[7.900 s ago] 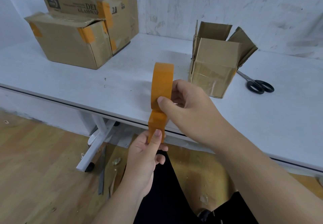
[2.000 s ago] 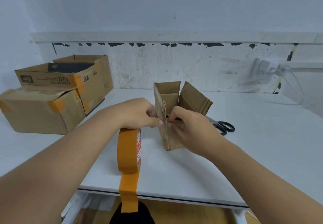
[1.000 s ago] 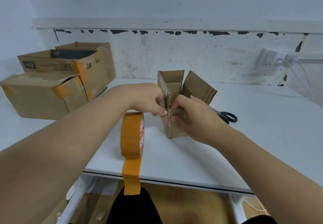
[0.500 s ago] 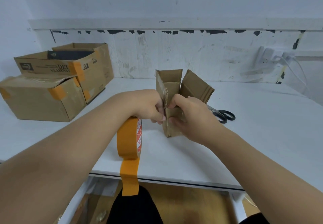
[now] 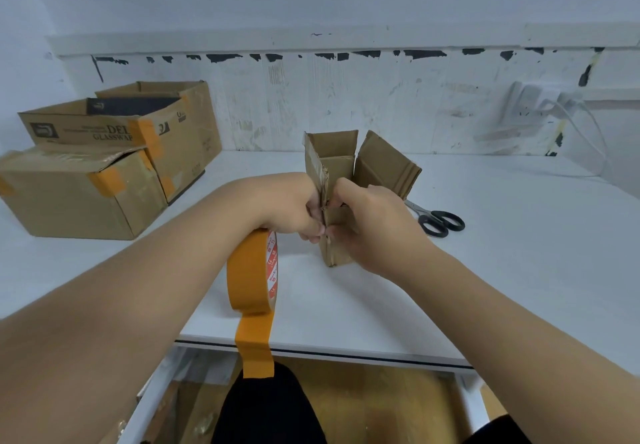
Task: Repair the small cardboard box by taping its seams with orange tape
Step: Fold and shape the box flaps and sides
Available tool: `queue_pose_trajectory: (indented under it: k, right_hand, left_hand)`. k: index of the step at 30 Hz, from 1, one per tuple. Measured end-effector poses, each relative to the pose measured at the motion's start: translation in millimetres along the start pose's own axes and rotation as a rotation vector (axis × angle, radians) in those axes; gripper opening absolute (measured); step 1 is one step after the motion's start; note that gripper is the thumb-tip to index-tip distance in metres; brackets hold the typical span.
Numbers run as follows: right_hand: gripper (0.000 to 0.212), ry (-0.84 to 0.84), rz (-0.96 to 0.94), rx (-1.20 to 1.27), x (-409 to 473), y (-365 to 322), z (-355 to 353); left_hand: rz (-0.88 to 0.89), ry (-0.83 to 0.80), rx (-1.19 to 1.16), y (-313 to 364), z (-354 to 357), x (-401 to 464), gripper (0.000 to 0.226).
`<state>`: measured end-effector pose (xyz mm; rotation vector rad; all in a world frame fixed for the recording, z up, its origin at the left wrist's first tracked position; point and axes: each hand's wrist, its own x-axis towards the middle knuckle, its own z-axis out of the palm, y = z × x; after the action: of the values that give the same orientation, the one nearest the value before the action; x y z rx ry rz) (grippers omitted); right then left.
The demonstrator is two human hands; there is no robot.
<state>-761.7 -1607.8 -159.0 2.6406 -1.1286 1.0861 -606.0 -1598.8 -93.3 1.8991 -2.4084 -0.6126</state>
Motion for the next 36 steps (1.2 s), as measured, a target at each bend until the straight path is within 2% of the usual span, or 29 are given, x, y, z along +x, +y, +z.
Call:
queue_pose_trajectory:
  k: [7,12,16,22,24,26,29,30,33,34,35,36]
  right_hand:
    - [0.023,-0.07,0.011,0.035,-1.8,0.2,-6.6]
    - [0.027,-0.018,-0.003,-0.022,0.4,-1.0,-0.6]
    - [0.02,-0.025,0.0,-0.038,-4.6,-1.5,-0.8]
    - [0.023,-0.041,-0.014,-0.08,-10.5,0.4,-5.4]
    - [0.022,-0.011,-0.029,-0.081,-12.5,-2.2,-8.1]
    - [0.024,0.027,-0.043,-0.049,-15.7,-5.5,-16.6]
    - [0.024,0.12,0.022,0.089,-23.3,-12.2,-42.2]
    - [0.021,0.172,0.065,0.147,-26.7,-12.3,-52.1]
    - [0.019,0.346,0.271,0.241,-35.2,0.8,-77.1]
    - [0.019,0.364,0.368,0.22,-36.9,12.2,-81.9]
    - [0.019,0.328,0.471,0.162,-38.5,27.1,-83.3]
    - [0.02,0.239,0.569,0.072,-40.3,44.2,-81.7]
  left_hand:
    - [-0.004,0.007,0.079,3.2,-1.6,-1.3,0.018]
    - [-0.028,0.017,0.049,5.1,-0.8,0.0,0.018]
    - [-0.034,0.0,0.116,6.5,-2.5,-2.6,0.018]
    - [-0.152,0.028,0.271,7.5,-10.5,-16.4,0.034]
    - [-0.157,0.115,0.199,4.0,-13.2,-30.6,0.038]
    - [-0.115,0.301,0.091,-0.7,-12.0,-54.2,0.037]
    - [0.005,0.607,-0.195,-8.5,4.5,-112.6,0.023]
    - [0.017,0.654,-0.304,-7.1,12.4,-133.1,0.025]
    - [-0.021,0.668,-0.667,-12.0,51.2,-163.9,0.022]
    - [-0.082,0.619,-0.727,-13.0,66.7,-168.6,0.035]
    - [-0.123,0.559,-0.779,-14.5,83.1,-173.4,0.041]
    - [-0.129,0.441,-0.775,-17.8,99.5,-177.0,0.032]
